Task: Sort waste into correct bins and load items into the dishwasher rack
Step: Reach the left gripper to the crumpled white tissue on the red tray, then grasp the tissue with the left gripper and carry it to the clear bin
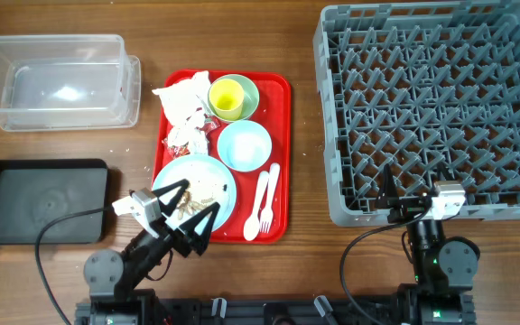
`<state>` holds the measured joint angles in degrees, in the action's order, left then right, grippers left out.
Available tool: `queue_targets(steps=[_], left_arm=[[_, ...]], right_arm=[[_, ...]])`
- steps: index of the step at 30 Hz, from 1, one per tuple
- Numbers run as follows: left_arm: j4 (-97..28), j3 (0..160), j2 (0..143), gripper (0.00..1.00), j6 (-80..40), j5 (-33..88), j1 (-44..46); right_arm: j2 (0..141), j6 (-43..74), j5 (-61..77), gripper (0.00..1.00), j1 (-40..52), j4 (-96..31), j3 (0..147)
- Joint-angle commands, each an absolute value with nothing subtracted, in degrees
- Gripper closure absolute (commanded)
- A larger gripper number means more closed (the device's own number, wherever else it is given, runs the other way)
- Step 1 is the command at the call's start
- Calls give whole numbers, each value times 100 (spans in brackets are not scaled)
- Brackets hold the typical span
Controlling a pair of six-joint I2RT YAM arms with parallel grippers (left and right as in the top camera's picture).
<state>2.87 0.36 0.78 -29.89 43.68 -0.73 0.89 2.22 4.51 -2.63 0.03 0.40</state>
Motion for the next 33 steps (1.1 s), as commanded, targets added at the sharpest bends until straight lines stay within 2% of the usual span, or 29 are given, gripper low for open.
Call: queue_targets(steps=[1, 4, 9, 15, 18, 20, 23, 26, 28, 33], left_arm=[[1345, 32, 38, 0, -4423, 5120, -43], [2467, 64, 38, 0, -4589, 5096, -45], [1708, 690, 259, 0, -4226, 4550, -178], [-1044, 3017, 2351, 0, -2213, 4423, -399], [-3122, 4619, 3942, 0, -1435, 3841, -397], [-4698, 5774, 5135, 0, -1050, 3079, -397], [-5957, 6914, 6469, 0, -1055, 2628, -399], [-5994, 7336, 7454, 0, -1238, 2969, -384], [-5760, 7338, 7826, 1, -1221, 2775, -246], [-5625, 7341, 8729, 0, -1525, 751, 504]], right_arm=[[60, 161, 502, 0, -292, 25, 30], [60, 161, 502, 0, -292, 25, 30], [60, 161, 502, 0, -292, 25, 30], [60, 161, 502, 0, -292, 25, 30], [60, 158, 502, 0, -292, 25, 30], [60, 161, 502, 0, -292, 25, 30], [60, 161, 502, 0, -292, 25, 30], [60, 158, 502, 0, -292, 25, 30], [60, 158, 504, 0, -292, 25, 30], [60, 161, 502, 0, -292, 25, 30]])
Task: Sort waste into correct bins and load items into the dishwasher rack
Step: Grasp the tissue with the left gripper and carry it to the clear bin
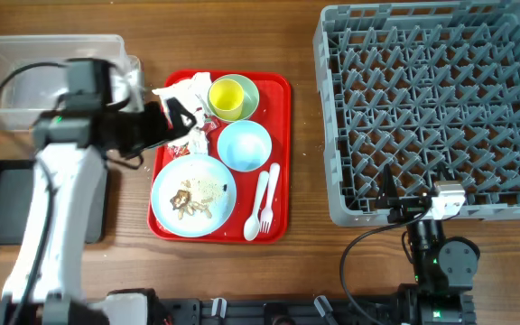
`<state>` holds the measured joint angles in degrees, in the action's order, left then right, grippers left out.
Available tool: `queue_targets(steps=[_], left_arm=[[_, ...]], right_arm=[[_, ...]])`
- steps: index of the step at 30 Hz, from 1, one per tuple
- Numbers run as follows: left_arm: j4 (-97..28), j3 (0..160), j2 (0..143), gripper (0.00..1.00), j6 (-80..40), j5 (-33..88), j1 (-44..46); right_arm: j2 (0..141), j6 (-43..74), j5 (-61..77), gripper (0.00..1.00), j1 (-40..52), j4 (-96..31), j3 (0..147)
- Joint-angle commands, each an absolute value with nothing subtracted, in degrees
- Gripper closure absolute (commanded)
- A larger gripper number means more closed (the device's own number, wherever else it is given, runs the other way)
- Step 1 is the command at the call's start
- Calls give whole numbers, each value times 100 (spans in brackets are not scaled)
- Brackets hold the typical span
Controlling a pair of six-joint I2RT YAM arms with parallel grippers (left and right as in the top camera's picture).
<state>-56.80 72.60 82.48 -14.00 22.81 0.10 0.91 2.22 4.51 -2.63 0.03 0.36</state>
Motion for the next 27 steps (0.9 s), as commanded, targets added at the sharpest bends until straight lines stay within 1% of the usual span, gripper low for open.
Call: queue_targets(steps=[1, 2, 5, 13, 14, 15, 16, 17, 20, 22, 25, 27], left_arm=[[-5566, 7341, 8899, 0, -1549, 425, 624], [-5457, 7341, 9109, 0, -1544, 263, 738], [-5068, 7341, 9653, 0, -1544, 272, 930], [-4635, 7341, 10390, 1, -1590, 272, 974], [-4619, 7341, 10462, 10, -1586, 266, 987], [-4617, 7341, 10541, 28, -1586, 244, 998], [-4617, 7341, 10628, 51, -1588, 228, 1022], [-4615, 7341, 10698, 59, -1590, 222, 1050], [-4584, 7341, 10855, 61, -1765, 169, 1127], [-4560, 7338, 10914, 65, -1977, 110, 1146], [-4508, 7338, 10954, 62, -2064, 30, 1146], [-4475, 7338, 10958, 62, -2069, 34, 1146]], right_arm=[[60, 161, 504, 0, -292, 25, 30], [60, 161, 502, 0, -292, 25, 30], [60, 158, 502, 0, -292, 25, 30], [60, 161, 502, 0, -292, 25, 30], [60, 161, 502, 0, -292, 25, 30], [60, 161, 504, 0, -292, 25, 30], [60, 158, 504, 0, -292, 25, 30], [60, 158, 502, 0, -292, 25, 30], [60, 156, 502, 0, -292, 25, 30], [60, 158, 504, 0, -292, 25, 30], [60, 161, 502, 0, -292, 25, 30], [60, 158, 504, 0, -292, 25, 30]])
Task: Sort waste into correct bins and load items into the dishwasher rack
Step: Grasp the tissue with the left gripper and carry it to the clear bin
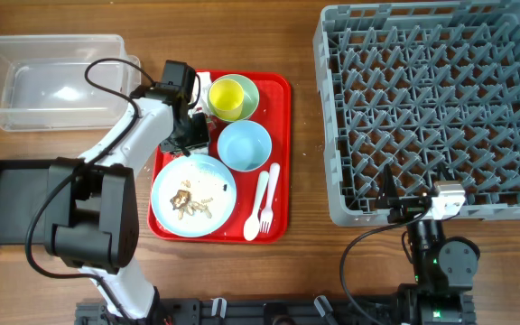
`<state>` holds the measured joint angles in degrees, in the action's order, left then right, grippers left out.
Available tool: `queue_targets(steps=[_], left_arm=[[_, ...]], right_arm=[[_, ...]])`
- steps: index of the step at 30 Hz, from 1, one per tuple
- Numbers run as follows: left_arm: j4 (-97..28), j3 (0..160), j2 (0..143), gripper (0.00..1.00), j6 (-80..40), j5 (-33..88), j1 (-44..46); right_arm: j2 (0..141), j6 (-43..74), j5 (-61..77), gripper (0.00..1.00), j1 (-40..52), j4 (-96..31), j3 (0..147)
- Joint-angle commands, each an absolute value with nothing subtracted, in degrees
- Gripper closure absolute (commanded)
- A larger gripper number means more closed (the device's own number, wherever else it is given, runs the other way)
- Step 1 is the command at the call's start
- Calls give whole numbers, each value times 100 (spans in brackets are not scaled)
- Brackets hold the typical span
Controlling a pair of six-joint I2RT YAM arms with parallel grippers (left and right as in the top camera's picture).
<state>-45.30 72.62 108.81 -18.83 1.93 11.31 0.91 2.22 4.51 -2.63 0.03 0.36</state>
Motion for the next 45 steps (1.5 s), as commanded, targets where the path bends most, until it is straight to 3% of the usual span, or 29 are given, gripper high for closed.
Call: queue_targets(steps=[1, 4, 5, 16, 30, 36, 39, 45], left_arm=[[-4475, 7338, 10958, 63, -2069, 34, 1146], [-4477, 7338, 10960, 81, -2067, 34, 1146], [-4477, 7338, 10960, 96, -2075, 38, 1146], [-5133, 7684, 10353, 96, -2196, 1291, 1146], [-5127, 7802, 8744, 96, -2191, 692, 1011], [-4182, 7802, 8733, 96, -2191, -749, 735], [-3116, 7802, 8744, 96, -2189, -1798, 458], [-1555, 7802, 8888, 96, -2189, -1933, -301]], right_arm=[[60, 161, 504, 0, -292, 25, 30], [60, 161, 502, 0, -292, 25, 30], [60, 156, 502, 0, -292, 25, 30], [60, 158, 502, 0, -292, 25, 30], [60, 161, 502, 0, -292, 25, 30], [60, 161, 504, 0, -292, 25, 30], [60, 161, 502, 0, -292, 25, 30], [60, 158, 504, 0, -292, 25, 30]])
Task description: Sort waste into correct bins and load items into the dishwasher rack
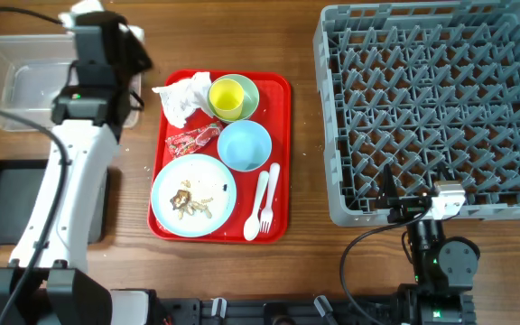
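Observation:
My left gripper (pixel 126 41) is up at the right end of the clear plastic bin (pixel 25 86), shut on what looks like a small white scrap of waste. On the red tray (pixel 278 153) lie a crumpled white napkin (pixel 177 96) and a red wrapper (pixel 193 138). Also there are a yellow cup (pixel 227 95) in a green bowl, a light blue bowl (pixel 244 144), a blue plate (pixel 192 194) with food scraps, and a white fork and spoon (pixel 263 203). My right gripper (pixel 392 194) rests at the near edge of the grey dishwasher rack (pixel 431 108).
A black tray bin lies at the near left, partly under my left arm. The left arm stretches from the table's front edge up along the red tray's left side. The dishwasher rack holds nothing.
My left gripper was down on the wrappers at the tray's upper left. Now it is up at the clear bin's right end with a white scrap, and one white piece is gone from the tray.
First my left gripper sat open at the front of the table by the blue plate. Then it was over the tray's waste pile, then down on the wrappers. Now it is by the clear bin. The right arm has stayed still throughout.

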`<state>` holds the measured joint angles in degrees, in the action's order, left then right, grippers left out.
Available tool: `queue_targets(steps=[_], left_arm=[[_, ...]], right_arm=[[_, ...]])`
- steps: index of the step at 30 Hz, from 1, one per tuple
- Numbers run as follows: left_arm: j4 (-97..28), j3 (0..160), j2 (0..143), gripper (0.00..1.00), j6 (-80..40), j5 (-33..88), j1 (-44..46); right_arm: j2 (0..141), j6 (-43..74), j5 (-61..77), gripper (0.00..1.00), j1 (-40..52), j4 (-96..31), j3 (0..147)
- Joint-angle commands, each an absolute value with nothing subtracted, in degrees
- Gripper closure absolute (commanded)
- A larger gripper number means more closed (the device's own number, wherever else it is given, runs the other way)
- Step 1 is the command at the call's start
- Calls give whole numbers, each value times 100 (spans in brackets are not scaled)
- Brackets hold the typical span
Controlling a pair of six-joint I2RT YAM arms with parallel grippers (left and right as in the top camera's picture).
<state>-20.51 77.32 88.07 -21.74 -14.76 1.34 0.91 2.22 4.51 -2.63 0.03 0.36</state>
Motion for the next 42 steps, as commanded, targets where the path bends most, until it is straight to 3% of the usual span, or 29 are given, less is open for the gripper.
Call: queue_targets(steps=[1, 8, 9, 10, 11, 12, 19, 25, 27, 31, 42], left_arm=[[-1404, 7802, 8960, 96, -2189, -1935, -408], [-711, 7802, 9878, 96, -2191, -1933, -1044], [-670, 7802, 10001, 92, -2191, -1933, -1092], [-659, 7802, 10108, 76, -2191, -1914, -1131], [-663, 7802, 10204, 34, -2191, -1900, -1155], [-694, 7802, 10283, 0, -2189, -1883, -1179], [-1203, 7802, 9953, 0, -2191, -1538, -1068], [-3002, 7802, 8770, 0, -2187, 530, -650], [-3614, 7802, 8578, 15, -2191, 1044, -458], [-4536, 7741, 8726, 22, -2191, 1131, -1], [-3640, 7520, 10256, 25, -1573, 563, 589]], right_arm=[[60, 161, 504, 0, -292, 25, 30], [78, 161, 504, 0, -292, 25, 30], [80, 158, 502, 0, -292, 25, 30], [80, 161, 504, 0, -292, 25, 30], [80, 161, 502, 0, -292, 23, 30], [80, 158, 502, 0, -292, 25, 30], [80, 161, 502, 0, -292, 25, 30], [80, 161, 502, 0, -292, 23, 30], [80, 161, 502, 0, -292, 25, 30], [80, 161, 502, 0, -292, 25, 30], [80, 161, 504, 0, -292, 25, 30]])
